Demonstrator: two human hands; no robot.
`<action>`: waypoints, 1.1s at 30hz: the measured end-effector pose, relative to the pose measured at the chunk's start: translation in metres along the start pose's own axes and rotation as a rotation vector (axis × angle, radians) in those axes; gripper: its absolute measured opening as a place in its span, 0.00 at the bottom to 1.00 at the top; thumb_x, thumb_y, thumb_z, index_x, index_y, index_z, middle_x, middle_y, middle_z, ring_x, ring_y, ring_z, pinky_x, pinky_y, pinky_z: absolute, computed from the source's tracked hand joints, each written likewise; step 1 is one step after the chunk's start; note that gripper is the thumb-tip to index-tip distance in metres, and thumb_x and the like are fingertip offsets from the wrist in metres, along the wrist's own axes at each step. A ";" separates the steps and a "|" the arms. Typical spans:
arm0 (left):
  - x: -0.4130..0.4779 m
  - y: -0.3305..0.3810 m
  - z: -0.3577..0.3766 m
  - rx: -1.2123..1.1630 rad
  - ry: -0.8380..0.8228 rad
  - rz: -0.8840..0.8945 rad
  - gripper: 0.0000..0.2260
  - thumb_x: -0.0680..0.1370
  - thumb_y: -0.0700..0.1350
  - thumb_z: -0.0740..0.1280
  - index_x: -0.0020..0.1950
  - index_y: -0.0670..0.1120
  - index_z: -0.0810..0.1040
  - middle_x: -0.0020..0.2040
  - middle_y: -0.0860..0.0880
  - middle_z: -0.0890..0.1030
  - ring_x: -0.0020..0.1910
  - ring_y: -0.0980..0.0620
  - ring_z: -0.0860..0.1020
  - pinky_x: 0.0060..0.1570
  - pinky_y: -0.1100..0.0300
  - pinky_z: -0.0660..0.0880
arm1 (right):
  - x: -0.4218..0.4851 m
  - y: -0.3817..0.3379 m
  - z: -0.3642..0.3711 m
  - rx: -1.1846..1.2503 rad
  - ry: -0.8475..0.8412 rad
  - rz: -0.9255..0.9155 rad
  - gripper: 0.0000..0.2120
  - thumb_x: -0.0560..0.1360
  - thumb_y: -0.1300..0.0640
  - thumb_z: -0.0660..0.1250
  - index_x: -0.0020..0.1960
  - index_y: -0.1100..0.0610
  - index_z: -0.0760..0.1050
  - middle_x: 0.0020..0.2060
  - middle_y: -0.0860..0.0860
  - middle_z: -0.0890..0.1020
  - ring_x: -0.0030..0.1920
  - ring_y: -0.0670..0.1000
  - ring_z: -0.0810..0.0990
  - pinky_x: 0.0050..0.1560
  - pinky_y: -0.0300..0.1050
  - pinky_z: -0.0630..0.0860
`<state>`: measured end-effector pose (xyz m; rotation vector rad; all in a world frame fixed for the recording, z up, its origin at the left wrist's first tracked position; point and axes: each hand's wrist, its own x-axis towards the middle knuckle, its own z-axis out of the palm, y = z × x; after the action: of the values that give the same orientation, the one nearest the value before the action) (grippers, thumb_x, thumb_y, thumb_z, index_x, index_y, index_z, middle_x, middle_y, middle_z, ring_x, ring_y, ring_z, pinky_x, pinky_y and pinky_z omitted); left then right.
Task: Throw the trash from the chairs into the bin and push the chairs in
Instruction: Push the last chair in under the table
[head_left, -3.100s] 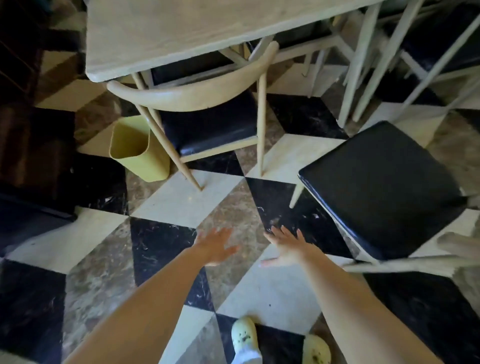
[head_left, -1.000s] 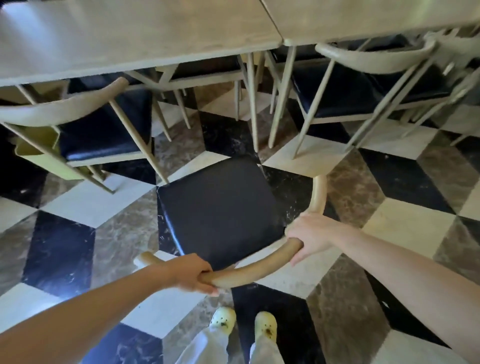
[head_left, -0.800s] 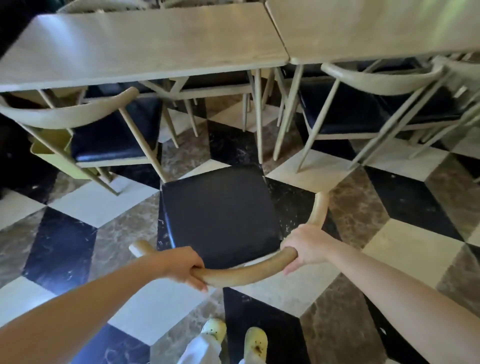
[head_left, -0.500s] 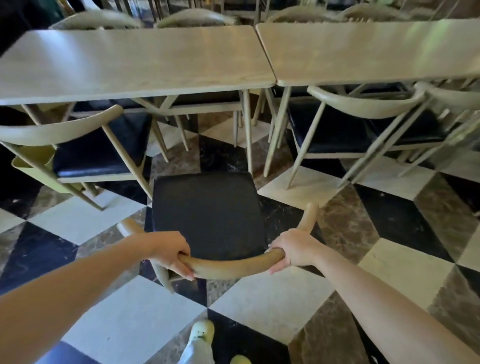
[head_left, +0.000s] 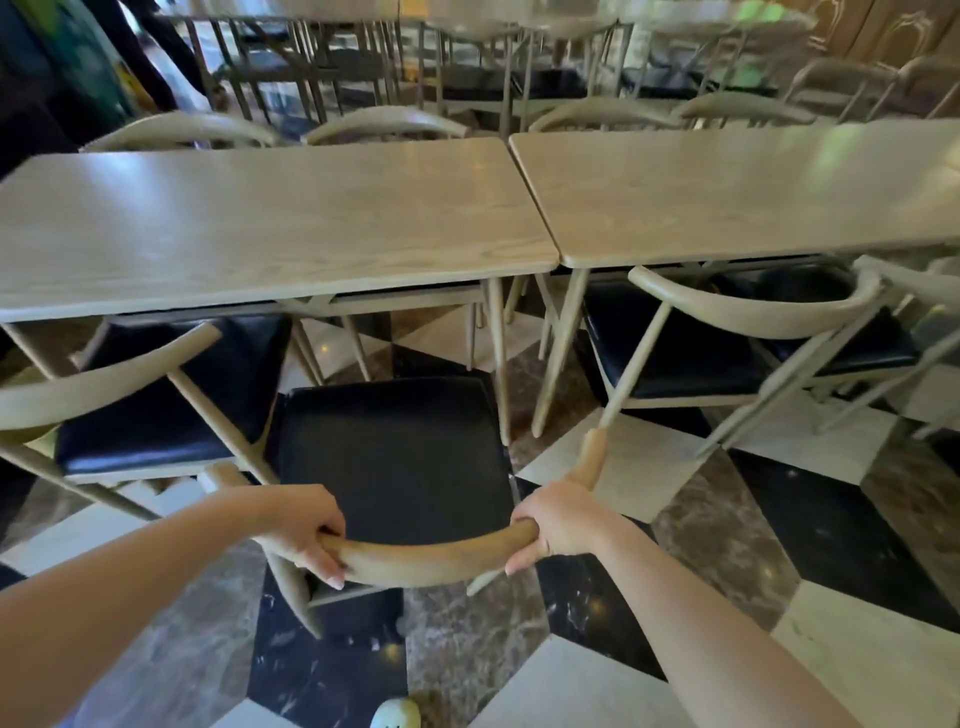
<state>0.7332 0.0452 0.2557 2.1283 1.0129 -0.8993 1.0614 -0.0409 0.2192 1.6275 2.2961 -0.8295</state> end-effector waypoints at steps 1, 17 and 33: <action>0.006 -0.007 -0.010 0.001 0.000 -0.002 0.30 0.57 0.74 0.65 0.47 0.54 0.80 0.40 0.58 0.80 0.38 0.59 0.76 0.37 0.66 0.71 | 0.010 0.003 -0.007 0.015 -0.001 0.012 0.28 0.64 0.27 0.64 0.48 0.50 0.78 0.41 0.50 0.83 0.41 0.51 0.80 0.46 0.49 0.77; 0.071 -0.110 -0.150 0.124 0.061 0.133 0.19 0.68 0.67 0.66 0.50 0.55 0.77 0.41 0.57 0.79 0.42 0.55 0.77 0.43 0.60 0.72 | 0.136 0.025 -0.068 0.075 0.168 0.083 0.30 0.61 0.24 0.61 0.48 0.46 0.76 0.39 0.46 0.82 0.40 0.48 0.79 0.38 0.42 0.72; 0.109 -0.195 -0.162 0.071 0.071 0.136 0.17 0.71 0.67 0.65 0.52 0.58 0.72 0.46 0.55 0.78 0.45 0.53 0.76 0.49 0.56 0.73 | 0.225 0.017 -0.123 -0.072 0.078 0.072 0.35 0.61 0.22 0.60 0.47 0.52 0.77 0.35 0.48 0.80 0.38 0.50 0.79 0.36 0.44 0.71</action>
<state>0.6761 0.3131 0.2207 2.2724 0.8701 -0.8097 1.0120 0.2110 0.2085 1.7283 2.2752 -0.6710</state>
